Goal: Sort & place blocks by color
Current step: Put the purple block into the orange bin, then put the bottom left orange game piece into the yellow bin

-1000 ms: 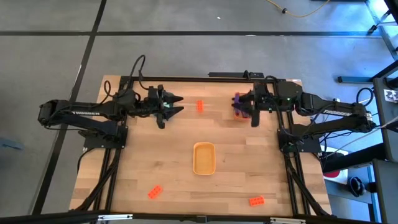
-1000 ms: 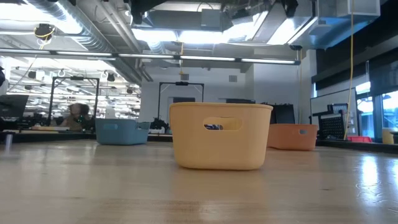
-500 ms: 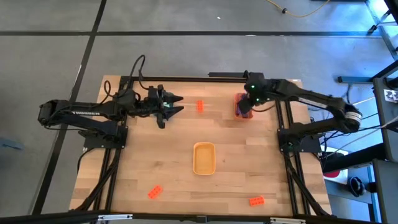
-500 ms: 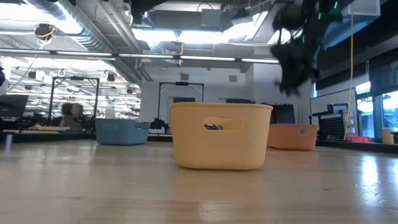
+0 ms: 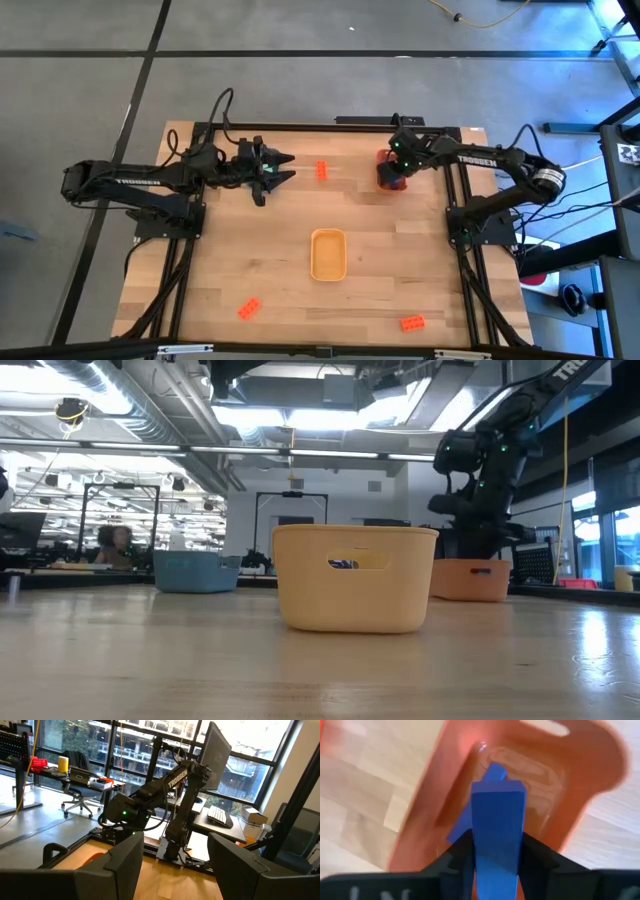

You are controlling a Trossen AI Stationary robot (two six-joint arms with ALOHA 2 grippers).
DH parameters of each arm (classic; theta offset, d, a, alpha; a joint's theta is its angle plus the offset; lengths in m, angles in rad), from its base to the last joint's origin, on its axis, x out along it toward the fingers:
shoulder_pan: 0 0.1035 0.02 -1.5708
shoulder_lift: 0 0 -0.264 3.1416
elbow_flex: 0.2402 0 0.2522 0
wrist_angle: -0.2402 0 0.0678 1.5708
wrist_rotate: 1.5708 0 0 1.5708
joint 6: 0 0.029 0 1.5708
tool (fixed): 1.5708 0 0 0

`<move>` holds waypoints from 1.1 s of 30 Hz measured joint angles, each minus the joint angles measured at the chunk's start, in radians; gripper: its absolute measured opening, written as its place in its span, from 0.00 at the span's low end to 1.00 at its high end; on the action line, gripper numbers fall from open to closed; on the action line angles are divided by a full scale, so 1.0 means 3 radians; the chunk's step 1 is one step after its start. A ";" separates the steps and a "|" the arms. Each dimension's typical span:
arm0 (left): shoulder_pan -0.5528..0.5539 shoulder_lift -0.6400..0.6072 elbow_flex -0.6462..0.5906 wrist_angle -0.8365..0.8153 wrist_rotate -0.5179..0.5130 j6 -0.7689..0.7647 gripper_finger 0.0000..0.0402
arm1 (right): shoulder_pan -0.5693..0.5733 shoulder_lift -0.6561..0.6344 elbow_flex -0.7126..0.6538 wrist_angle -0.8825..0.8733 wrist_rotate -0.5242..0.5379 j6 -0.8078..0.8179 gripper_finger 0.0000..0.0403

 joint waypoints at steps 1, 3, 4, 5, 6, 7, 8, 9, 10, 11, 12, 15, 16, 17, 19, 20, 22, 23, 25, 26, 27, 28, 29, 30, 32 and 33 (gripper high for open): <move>0.0000 0.0001 0.0000 0.0000 0.0000 0.0000 0.53 | 0.0003 0.0011 0.0000 0.0022 -0.0007 0.0003 0.27; 0.0000 0.0000 -0.0001 -0.0001 -0.0001 0.0000 0.53 | 0.0006 0.0019 0.0000 0.0054 -0.0009 0.0043 0.32; 0.0000 0.0001 0.0000 -0.0001 -0.0001 0.0000 0.53 | 0.0004 0.0020 0.0001 0.0081 -0.0008 0.0083 0.36; 0.0000 0.0000 0.0000 -0.0001 -0.0001 0.0000 0.53 | 0.0003 0.0020 0.0001 0.0081 -0.0006 0.0094 0.40; 0.0000 0.0000 0.0000 -0.0001 -0.0001 0.0000 0.53 | 0.0003 0.0020 0.0001 0.0074 -0.0004 0.0091 0.44; 0.0000 0.0000 0.0000 -0.0001 -0.0001 0.0000 0.53 | 0.0002 0.0021 0.0001 0.0072 -0.0003 0.0087 0.47; -0.0001 0.0000 0.0000 -0.0001 -0.0001 0.0000 0.53 | 0.0003 0.0021 0.0001 0.0073 -0.0004 0.0075 0.50; 0.0000 0.0000 0.0000 -0.0001 -0.0001 0.0000 0.53 | 0.0003 0.0021 0.0001 0.0072 -0.0004 0.0073 0.53; 0.0000 0.0001 0.0000 -0.0001 -0.0001 0.0000 0.53 | 0.0003 0.0017 0.0001 0.0070 -0.0004 0.0072 0.55; 0.0000 0.0000 0.0000 -0.0001 -0.0001 0.0000 0.53 | 0.0003 0.0006 0.0001 0.0066 -0.0004 0.0054 0.57; 0.0000 0.0001 0.0000 -0.0001 -0.0001 0.0000 0.53 | 0.0003 -0.0017 0.0001 0.0066 -0.0004 0.0014 0.59; 0.0000 0.0000 0.0000 -0.0001 -0.0001 0.0000 0.53 | 0.0003 -0.0160 0.0001 0.0048 -0.0004 -0.0039 0.62; 0.0000 0.0001 0.0000 -0.0001 -0.0001 0.0000 0.53 | 0.0003 -0.0239 0.0001 0.0050 -0.0005 -0.0055 0.62; -0.0001 0.0001 0.0000 -0.0001 -0.0001 0.0000 0.53 | 0.0003 -0.0329 0.0001 0.0052 -0.0011 -0.0098 0.62; 0.0000 0.0000 0.0000 -0.0001 -0.0001 0.0000 0.53 | 0.0026 -0.0549 0.0001 0.0085 -0.0110 -0.0136 0.62; 0.0000 0.0000 -0.0001 -0.0001 0.0000 0.0000 0.53 | 0.0052 -0.0664 0.0001 0.0112 -0.0180 -0.0163 0.61; 0.0000 0.0000 -0.0001 -0.0001 -0.0001 0.0000 0.53 | 0.0141 -0.0904 0.0001 0.0247 -0.0387 -0.0186 0.61; 0.0000 0.0000 0.0000 -0.0002 -0.0001 0.0000 0.53 | 0.0205 -0.1018 0.0001 0.0351 -0.0504 -0.0186 0.60; 0.0000 0.0001 0.0000 -0.0002 0.0000 -0.0001 0.53 | 0.0357 -0.1225 0.0001 0.0660 -0.0752 -0.0183 0.60; 0.0000 0.0001 0.0000 -0.0003 0.0000 -0.0001 0.53 | 0.0444 -0.1310 0.0001 0.0851 -0.0865 -0.0184 0.60; 0.0000 0.0001 0.0000 -0.0002 0.0000 -0.0001 0.53 | 0.0539 -0.1384 0.0001 0.1046 -0.0957 -0.0184 0.60; 0.0000 0.0001 0.0000 -0.0003 0.0000 -0.0001 0.53 | 0.0637 -0.1445 0.0001 0.1271 -0.1038 -0.0187 0.60; -0.0001 0.0001 0.0000 -0.0003 0.0000 -0.0002 0.53 | 0.0740 -0.1491 0.0001 0.1510 -0.1092 -0.0193 0.60; 0.0000 0.0001 0.0000 -0.0003 0.0000 -0.0004 0.53 | 0.0841 -0.1527 0.0001 0.1730 -0.1108 -0.0206 0.60; 0.0000 0.0001 0.0000 -0.0003 0.0000 -0.0004 0.53 | 0.1030 -0.1561 0.0001 0.2176 -0.1111 -0.0285 0.60; -0.0001 0.0001 0.0000 -0.0003 0.0000 -0.0004 0.53 | 0.1113 -0.1563 0.0003 0.2361 -0.1111 -0.0360 0.60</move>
